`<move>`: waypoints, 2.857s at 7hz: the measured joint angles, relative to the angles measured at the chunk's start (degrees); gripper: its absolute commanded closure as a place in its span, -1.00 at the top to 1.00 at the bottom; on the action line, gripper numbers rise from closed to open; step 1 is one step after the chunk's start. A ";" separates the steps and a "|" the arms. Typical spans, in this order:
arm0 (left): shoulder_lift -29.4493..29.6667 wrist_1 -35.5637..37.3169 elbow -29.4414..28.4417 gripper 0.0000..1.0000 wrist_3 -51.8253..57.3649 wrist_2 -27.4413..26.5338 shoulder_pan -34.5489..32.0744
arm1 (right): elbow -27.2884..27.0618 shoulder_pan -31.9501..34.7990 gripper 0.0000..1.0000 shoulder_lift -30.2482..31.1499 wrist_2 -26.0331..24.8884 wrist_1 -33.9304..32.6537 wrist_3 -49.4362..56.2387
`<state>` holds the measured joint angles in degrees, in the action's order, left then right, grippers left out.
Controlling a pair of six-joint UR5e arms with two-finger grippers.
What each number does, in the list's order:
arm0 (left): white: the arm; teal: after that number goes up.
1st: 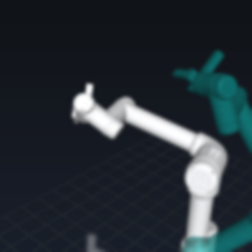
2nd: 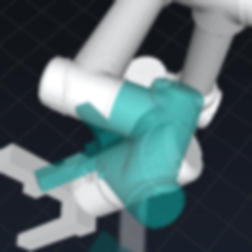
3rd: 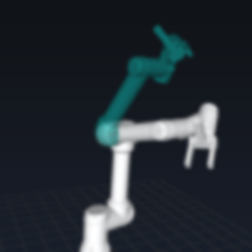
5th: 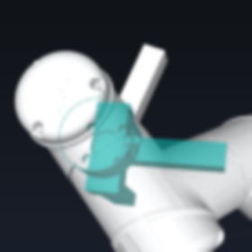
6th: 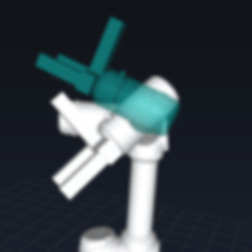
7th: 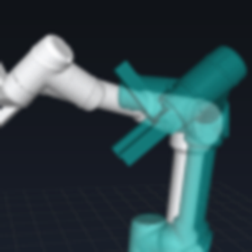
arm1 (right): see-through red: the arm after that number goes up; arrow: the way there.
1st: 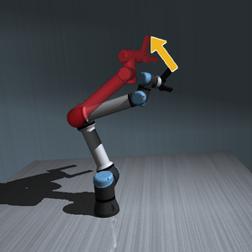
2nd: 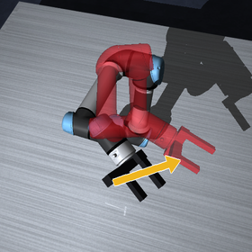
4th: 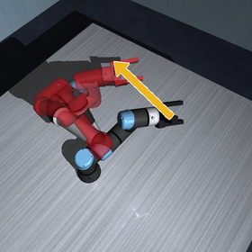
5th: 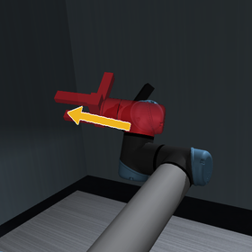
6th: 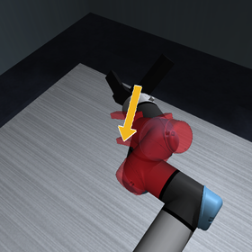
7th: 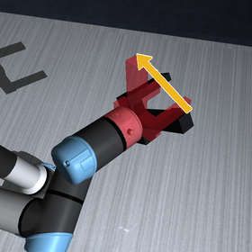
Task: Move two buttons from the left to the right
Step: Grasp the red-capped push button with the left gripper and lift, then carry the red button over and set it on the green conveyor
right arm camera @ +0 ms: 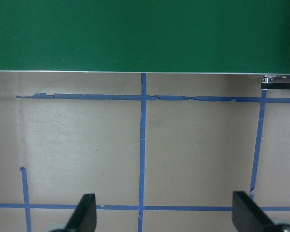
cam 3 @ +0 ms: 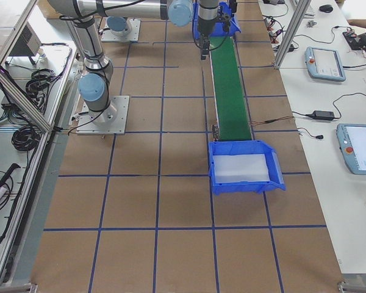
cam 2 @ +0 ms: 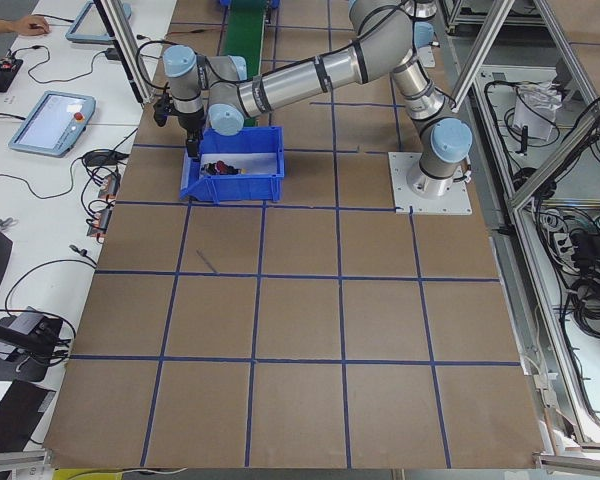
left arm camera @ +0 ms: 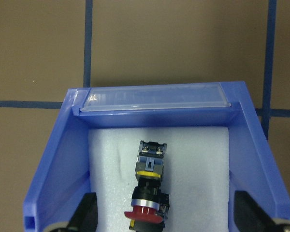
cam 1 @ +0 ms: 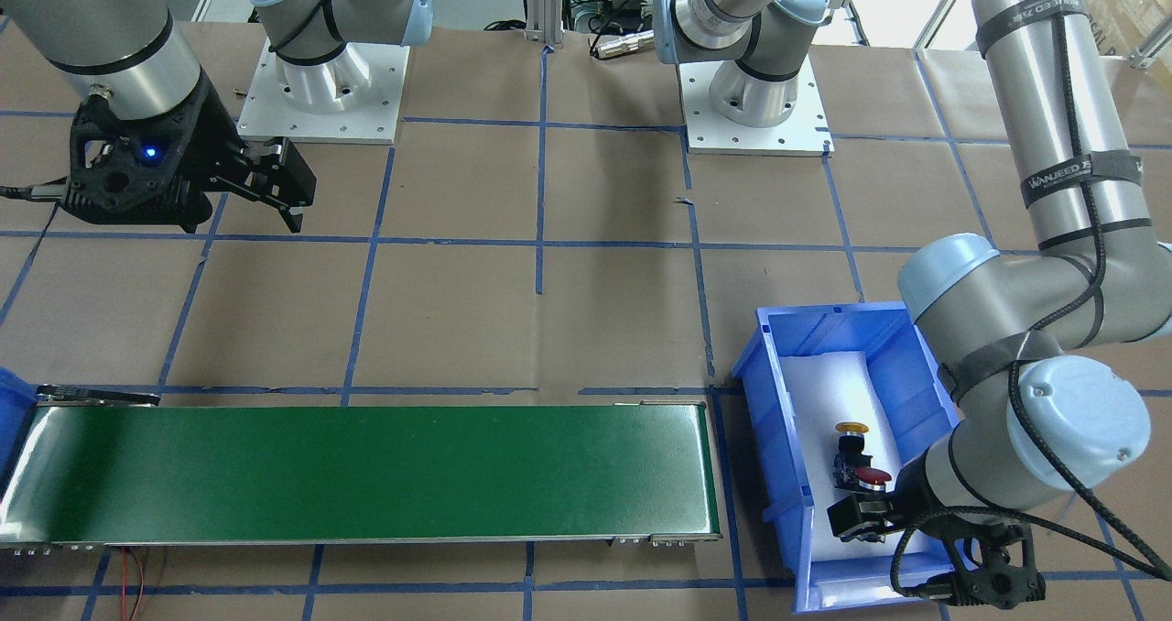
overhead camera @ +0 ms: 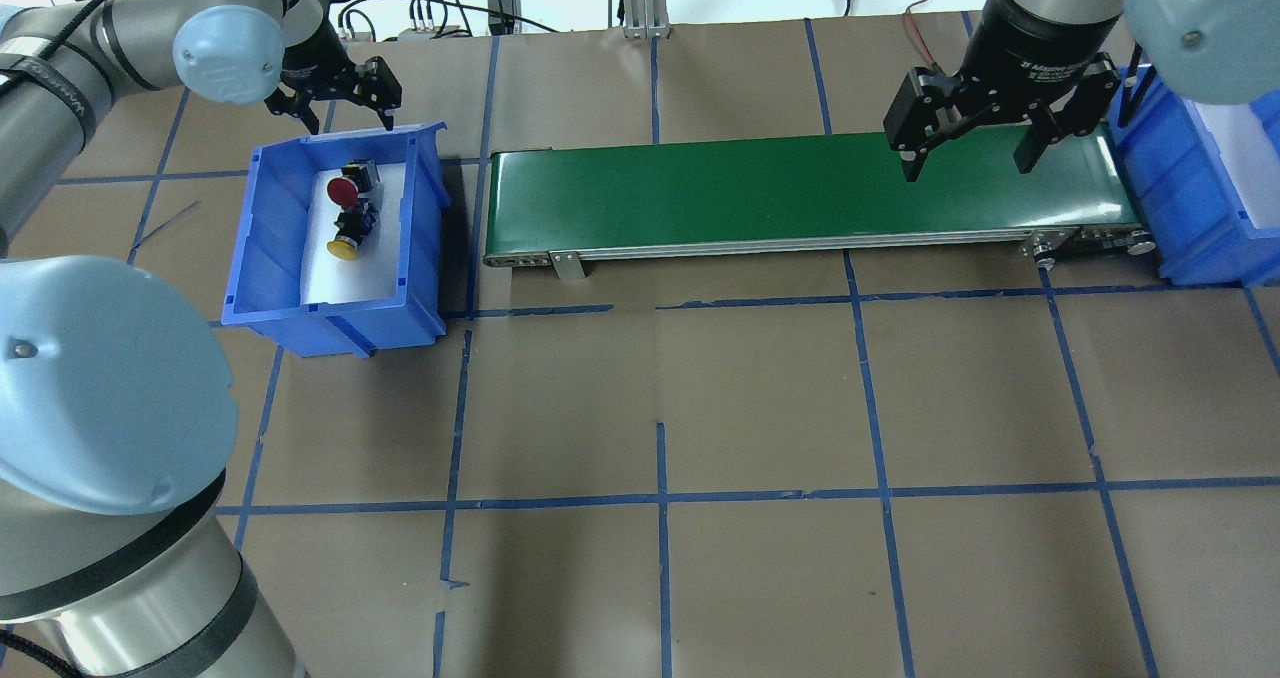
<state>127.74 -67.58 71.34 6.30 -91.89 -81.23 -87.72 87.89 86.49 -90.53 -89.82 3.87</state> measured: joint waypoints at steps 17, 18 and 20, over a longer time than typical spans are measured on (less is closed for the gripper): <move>-6.30 -4.83 1.23 -0.91 0.92 0.58 0.59 | 0.00 0.00 1.00 0.00 0.02 0.00 0.00; -9.50 -6.29 1.16 -0.91 0.45 1.13 -0.11 | 0.00 0.00 1.00 0.00 0.04 0.00 0.00; -12.86 -7.93 1.28 -0.91 -5.05 1.69 -4.54 | 0.00 0.00 1.00 0.00 0.01 0.00 0.00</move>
<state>114.88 -75.51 72.63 1.25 -90.20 -85.77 -87.71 87.89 86.49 -90.52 -89.82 3.87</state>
